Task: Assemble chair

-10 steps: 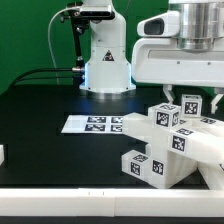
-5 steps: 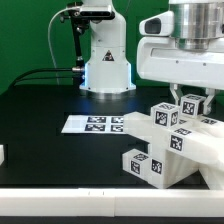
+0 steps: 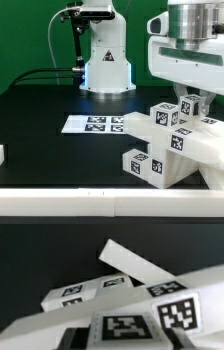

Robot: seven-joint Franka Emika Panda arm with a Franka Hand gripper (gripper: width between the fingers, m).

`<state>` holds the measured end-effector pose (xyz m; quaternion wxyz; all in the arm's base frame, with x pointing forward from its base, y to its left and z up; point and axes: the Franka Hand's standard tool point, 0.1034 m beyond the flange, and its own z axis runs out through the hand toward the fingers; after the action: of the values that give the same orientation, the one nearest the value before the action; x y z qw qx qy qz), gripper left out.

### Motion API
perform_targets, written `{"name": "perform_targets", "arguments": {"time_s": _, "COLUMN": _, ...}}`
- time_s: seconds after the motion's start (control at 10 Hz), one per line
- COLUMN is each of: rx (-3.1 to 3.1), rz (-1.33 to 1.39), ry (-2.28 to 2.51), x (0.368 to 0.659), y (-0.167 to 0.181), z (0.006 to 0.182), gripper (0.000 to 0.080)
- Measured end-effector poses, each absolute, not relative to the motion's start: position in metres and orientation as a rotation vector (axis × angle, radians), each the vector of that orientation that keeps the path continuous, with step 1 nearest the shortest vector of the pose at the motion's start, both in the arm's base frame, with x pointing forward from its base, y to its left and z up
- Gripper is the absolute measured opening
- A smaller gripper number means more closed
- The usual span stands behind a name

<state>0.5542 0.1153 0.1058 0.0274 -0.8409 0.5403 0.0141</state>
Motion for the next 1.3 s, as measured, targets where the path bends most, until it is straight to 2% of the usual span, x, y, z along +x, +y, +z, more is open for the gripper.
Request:
{"name": "perform_targets", "arguments": {"time_s": 0.3, "rx": -2.442, "rz": 0.045, "ry": 1.875, "x": 0.5549, "y": 0.1167, "z": 0.1057, "gripper": 0.0264}}
{"name": "perform_targets", "arguments": {"time_s": 0.5, "rx": -2.483, "rz": 0.043, "ry": 1.821, "x": 0.5548, "y": 0.1166, "z": 0.1056, "gripper": 0.0512}}
{"name": "perform_targets", "arguments": {"time_s": 0.6, "rx": -2.484, "rz": 0.043, "ry": 1.819, "x": 0.5547, "y": 0.1170, "z": 0.1056, "gripper": 0.0605}}
{"name": "perform_targets", "arguments": {"time_s": 0.9, "rx": -2.863, "rz": 0.023, "ry": 1.129, "x": 0.5537, "y": 0.1163, "z": 0.1059, "gripper": 0.0647}}
{"name": "perform_targets", "arguments": {"time_s": 1.3, "rx": -3.024, "rz": -0.001, "ry": 0.710, "x": 0.5528, "y": 0.1194, "z": 0.1059, "gripper": 0.0649}}
